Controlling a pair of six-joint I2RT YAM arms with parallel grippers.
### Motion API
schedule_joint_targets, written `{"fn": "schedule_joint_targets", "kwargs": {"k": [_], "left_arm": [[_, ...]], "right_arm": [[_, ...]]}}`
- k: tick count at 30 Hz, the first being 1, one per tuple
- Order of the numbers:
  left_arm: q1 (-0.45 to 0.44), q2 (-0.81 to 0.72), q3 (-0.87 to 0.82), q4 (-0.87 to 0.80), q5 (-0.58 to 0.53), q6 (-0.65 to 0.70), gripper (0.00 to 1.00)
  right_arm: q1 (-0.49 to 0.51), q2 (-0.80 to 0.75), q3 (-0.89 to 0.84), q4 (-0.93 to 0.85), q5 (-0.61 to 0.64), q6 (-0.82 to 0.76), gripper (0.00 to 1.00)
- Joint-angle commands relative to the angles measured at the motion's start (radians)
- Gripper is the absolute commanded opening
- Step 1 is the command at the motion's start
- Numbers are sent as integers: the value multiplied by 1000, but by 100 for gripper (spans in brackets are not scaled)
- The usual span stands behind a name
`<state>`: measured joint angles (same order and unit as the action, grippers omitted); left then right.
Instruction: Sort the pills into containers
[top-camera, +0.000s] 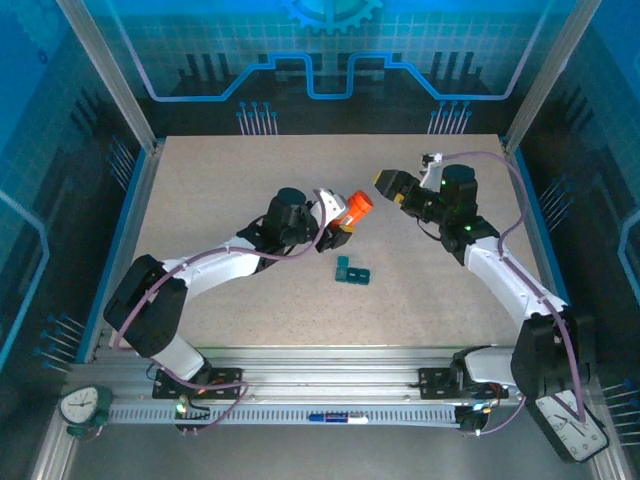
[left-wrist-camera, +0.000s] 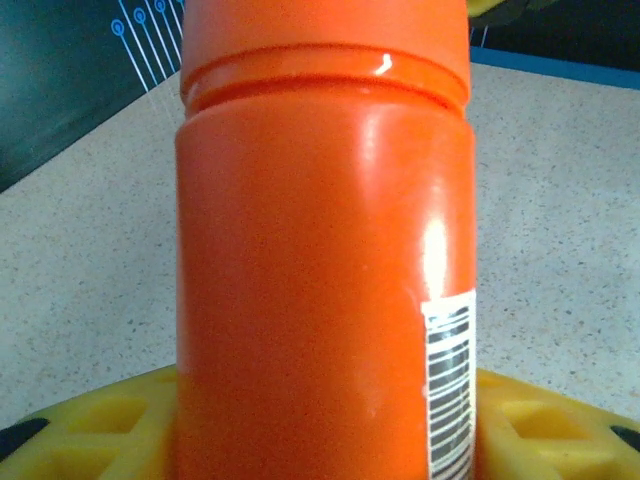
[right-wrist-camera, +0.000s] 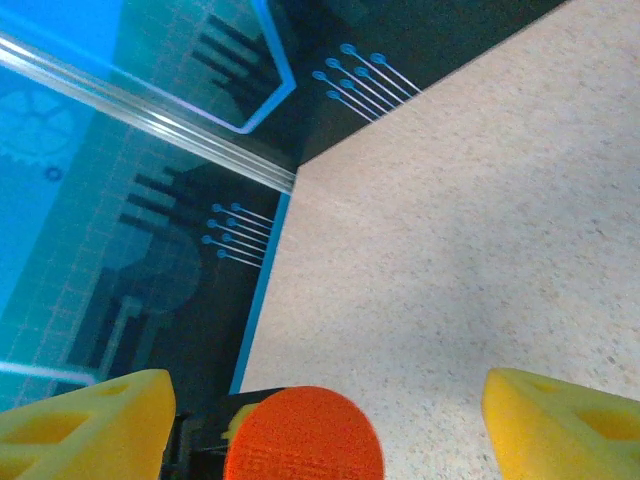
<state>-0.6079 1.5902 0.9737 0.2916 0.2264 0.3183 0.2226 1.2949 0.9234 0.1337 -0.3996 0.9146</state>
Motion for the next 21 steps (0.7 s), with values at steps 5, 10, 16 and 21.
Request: {"fn": "schedule_joint_targets", "kwargs": {"k": [5, 10, 16, 21], "left_arm": [[-17, 20, 47, 2, -59, 69, 0], [-22, 28, 49, -2, -61, 70, 0], [-26, 35, 49, 3, -64, 70, 0], [-28, 45, 55, 7, -67, 68, 0]], "right_arm": [[57, 37, 39, -79, 72, 16, 83], [85, 60, 44, -48, 69, 19, 83], [104, 92, 65, -43, 50, 17, 80], [113, 112, 78, -44, 33, 19, 70]]}}
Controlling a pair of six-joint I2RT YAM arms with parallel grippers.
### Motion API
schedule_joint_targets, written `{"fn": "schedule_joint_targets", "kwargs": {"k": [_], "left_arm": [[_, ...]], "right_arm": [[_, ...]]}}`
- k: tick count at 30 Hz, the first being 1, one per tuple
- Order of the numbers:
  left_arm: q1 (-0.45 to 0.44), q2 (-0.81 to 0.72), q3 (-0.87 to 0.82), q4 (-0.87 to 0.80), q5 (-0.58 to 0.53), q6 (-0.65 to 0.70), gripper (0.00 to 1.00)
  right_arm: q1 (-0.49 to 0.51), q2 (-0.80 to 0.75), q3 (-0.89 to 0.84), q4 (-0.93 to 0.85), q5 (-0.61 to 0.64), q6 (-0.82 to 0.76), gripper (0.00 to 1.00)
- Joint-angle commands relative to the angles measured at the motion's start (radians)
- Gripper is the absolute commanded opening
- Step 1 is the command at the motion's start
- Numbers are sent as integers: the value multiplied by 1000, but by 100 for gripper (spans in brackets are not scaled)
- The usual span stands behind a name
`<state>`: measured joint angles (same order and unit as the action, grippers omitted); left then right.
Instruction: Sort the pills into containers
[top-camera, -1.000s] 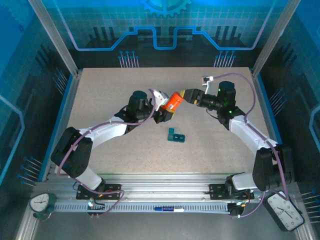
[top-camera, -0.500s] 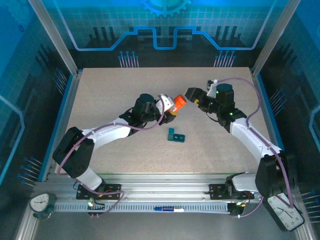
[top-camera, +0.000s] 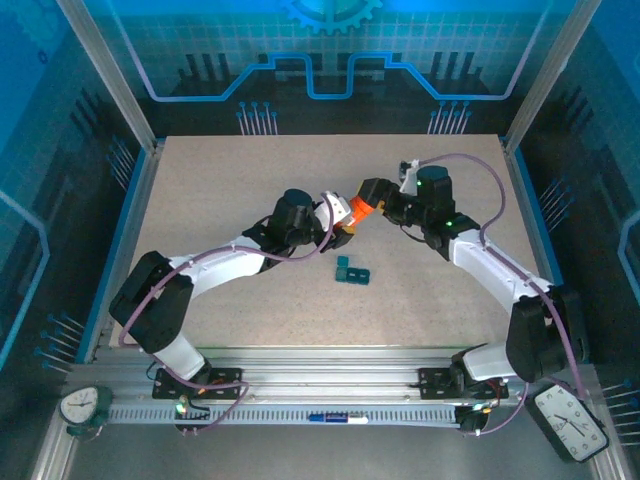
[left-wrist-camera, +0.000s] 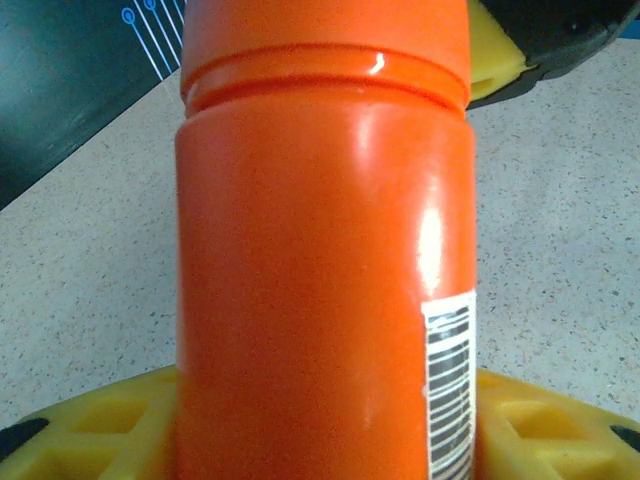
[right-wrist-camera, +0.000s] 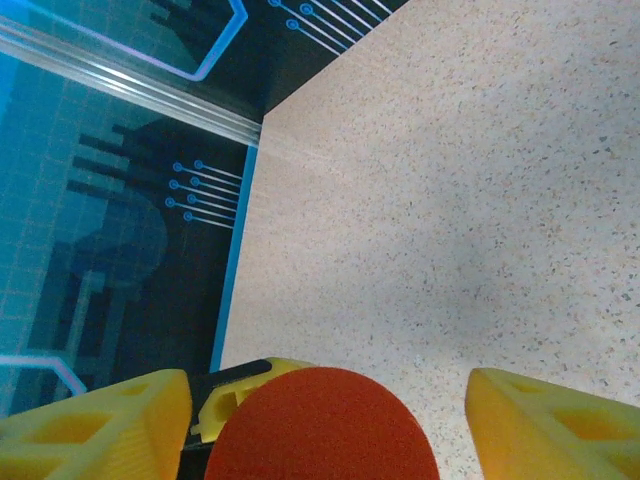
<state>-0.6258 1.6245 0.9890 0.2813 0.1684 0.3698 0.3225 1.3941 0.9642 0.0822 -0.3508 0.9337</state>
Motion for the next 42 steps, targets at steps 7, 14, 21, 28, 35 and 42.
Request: {"fn": "schedule_joint_targets", "kwargs": {"k": [7, 14, 21, 28, 35, 42], "left_arm": [[-10, 20, 51, 23, -12, 4, 0], [11, -5, 53, 8, 48, -47, 0], [92, -30, 66, -3, 405, -217, 0], [110, -12, 76, -3, 446, -264, 0], [87, -18, 71, -61, 277, -148, 0], [-1, 0, 66, -77, 23, 39, 0]], "right_arm": [[18, 27, 42, -3, -54, -26, 53], [-21, 54, 38, 32, -170, -147, 43], [-69, 85, 9, 173, -354, -340, 44], [-79, 52, 8, 220, -341, -270, 67], [-104, -18, 53, -12, -141, -107, 78], [-89, -26, 78, -159, -11, -4, 79]]}}
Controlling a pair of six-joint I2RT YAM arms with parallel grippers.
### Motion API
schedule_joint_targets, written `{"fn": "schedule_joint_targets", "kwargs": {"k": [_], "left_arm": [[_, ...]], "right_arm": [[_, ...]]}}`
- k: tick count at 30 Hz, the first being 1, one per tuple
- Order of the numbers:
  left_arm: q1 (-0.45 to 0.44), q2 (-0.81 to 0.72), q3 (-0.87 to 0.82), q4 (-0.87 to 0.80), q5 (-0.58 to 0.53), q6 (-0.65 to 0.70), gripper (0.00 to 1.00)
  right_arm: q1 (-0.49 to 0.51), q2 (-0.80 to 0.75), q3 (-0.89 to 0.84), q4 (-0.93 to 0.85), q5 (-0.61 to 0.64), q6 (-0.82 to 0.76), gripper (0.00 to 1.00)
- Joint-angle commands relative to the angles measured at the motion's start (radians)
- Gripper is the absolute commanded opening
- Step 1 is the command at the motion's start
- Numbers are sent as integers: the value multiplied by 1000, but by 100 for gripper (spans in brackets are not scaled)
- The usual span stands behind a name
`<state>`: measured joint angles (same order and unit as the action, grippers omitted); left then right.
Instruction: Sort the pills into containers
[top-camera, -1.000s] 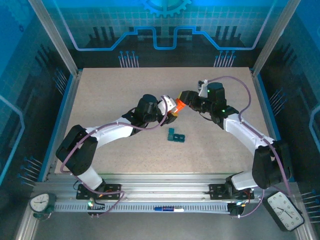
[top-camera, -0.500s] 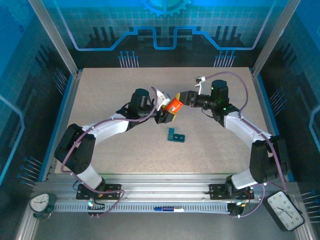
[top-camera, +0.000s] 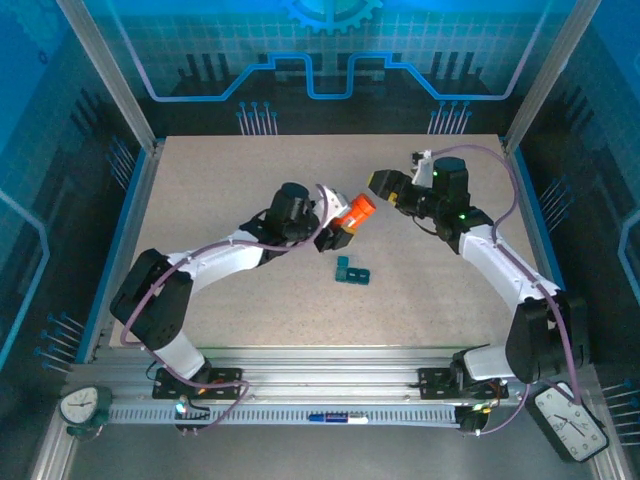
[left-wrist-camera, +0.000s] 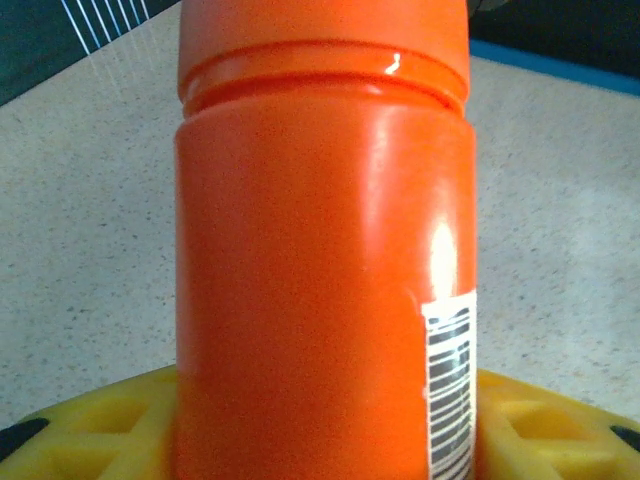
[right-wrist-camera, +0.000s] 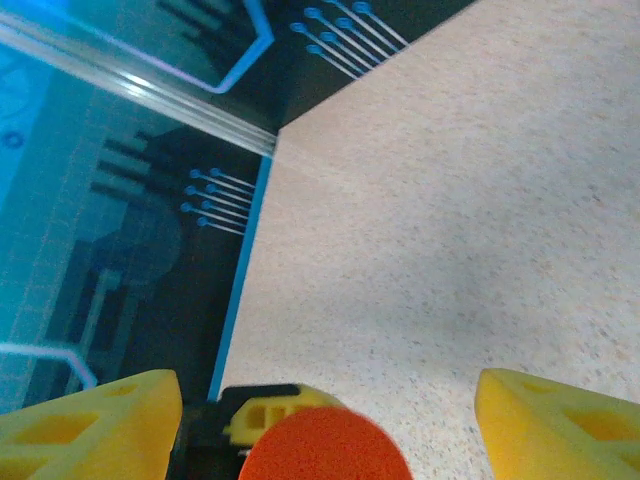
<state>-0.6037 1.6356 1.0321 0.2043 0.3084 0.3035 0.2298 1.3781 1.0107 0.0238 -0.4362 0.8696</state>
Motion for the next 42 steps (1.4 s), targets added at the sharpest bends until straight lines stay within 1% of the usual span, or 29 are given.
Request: {"fn": "schedule_joint_targets", "kwargs": {"k": [1, 4, 7, 15, 23, 29, 31, 33, 35, 37, 40, 42], "left_arm": [[-29, -7, 23, 3, -129, 115, 0], [-35, 1, 25, 14, -143, 119, 0], [-40, 7, 31, 17, -143, 118, 0], [-42, 12, 44, 9, -145, 119, 0], [-41, 17, 51, 11, -145, 109, 0], [-42, 11, 49, 12, -152, 99, 0], [-41, 9, 47, 15, -152, 87, 0], [-38, 4, 46, 15, -144, 75, 0], [-30, -6, 43, 12, -120, 54, 0], [-11, -22, 38, 6, -67, 21, 0], [27, -46, 30, 4, 58, -33, 0], [54, -59, 25, -1, 165, -69, 0]], "right_arm": [[9, -6, 38, -110, 73, 58, 79], [32, 9, 49, -134, 79, 41, 81], [49, 22, 45, -127, 77, 43, 81], [74, 21, 22, -108, 67, 49, 76], [96, 19, -2, -96, 55, 48, 65], [99, 15, -13, -94, 51, 35, 44], [96, 16, -14, -95, 50, 22, 40], [89, 17, -19, -82, 44, 1, 39], [69, 10, -48, -4, 19, -11, 38], [43, 8, -65, 73, -25, -31, 37], [2, 11, -60, 155, -97, -115, 35], [-17, 21, -47, 218, -175, -182, 35]]}}
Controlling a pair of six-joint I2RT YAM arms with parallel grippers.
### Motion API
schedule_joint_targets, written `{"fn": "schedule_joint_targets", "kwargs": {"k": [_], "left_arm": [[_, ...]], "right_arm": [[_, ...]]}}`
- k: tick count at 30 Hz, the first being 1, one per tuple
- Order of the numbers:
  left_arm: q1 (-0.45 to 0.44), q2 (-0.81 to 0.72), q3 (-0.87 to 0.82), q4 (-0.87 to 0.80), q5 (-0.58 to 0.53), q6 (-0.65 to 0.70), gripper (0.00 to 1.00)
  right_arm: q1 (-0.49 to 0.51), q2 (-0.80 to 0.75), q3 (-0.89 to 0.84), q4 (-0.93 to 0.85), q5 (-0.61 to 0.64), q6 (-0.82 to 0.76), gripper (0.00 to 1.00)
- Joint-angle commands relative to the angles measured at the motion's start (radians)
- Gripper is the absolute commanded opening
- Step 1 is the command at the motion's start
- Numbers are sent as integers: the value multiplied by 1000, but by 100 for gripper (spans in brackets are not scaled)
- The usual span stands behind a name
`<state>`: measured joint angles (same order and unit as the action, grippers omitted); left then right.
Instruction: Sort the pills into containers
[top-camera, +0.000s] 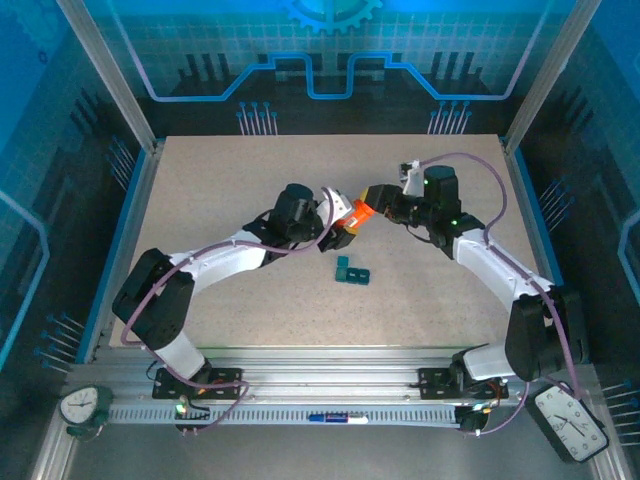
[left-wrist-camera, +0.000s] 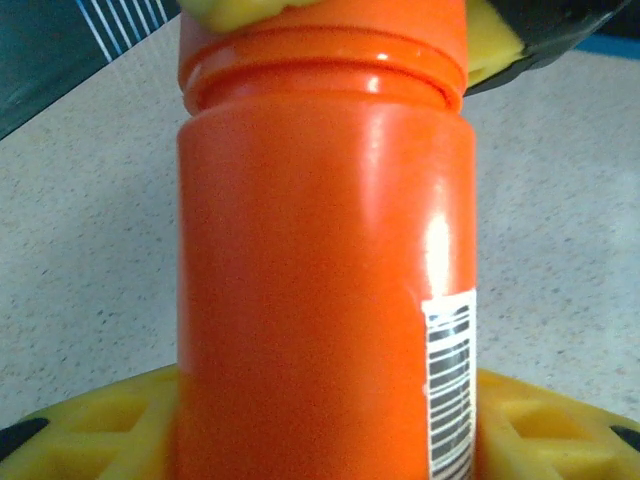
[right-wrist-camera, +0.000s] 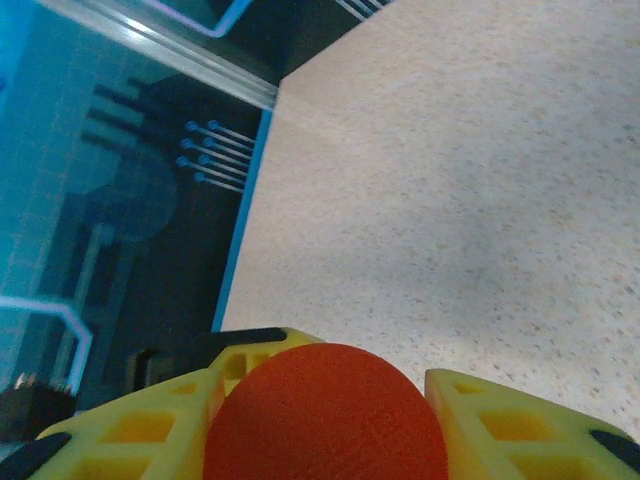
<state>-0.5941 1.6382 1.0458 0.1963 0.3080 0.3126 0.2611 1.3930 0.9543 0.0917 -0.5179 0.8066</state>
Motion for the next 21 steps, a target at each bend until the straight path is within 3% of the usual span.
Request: {"fn": "schedule_joint_targets", "kwargs": {"k": [1, 8, 21], "left_arm": [[53, -67, 10, 5, 209, -94, 0], [64, -72, 26, -64, 317, -104, 0], [64, -59, 32, -80, 348, -113, 0]], "right_arm": [[-59, 10, 19, 171, -140, -159, 35], [-89, -4, 67, 143, -238, -366, 35], [-102, -69, 17, 114, -228, -440, 32]]}}
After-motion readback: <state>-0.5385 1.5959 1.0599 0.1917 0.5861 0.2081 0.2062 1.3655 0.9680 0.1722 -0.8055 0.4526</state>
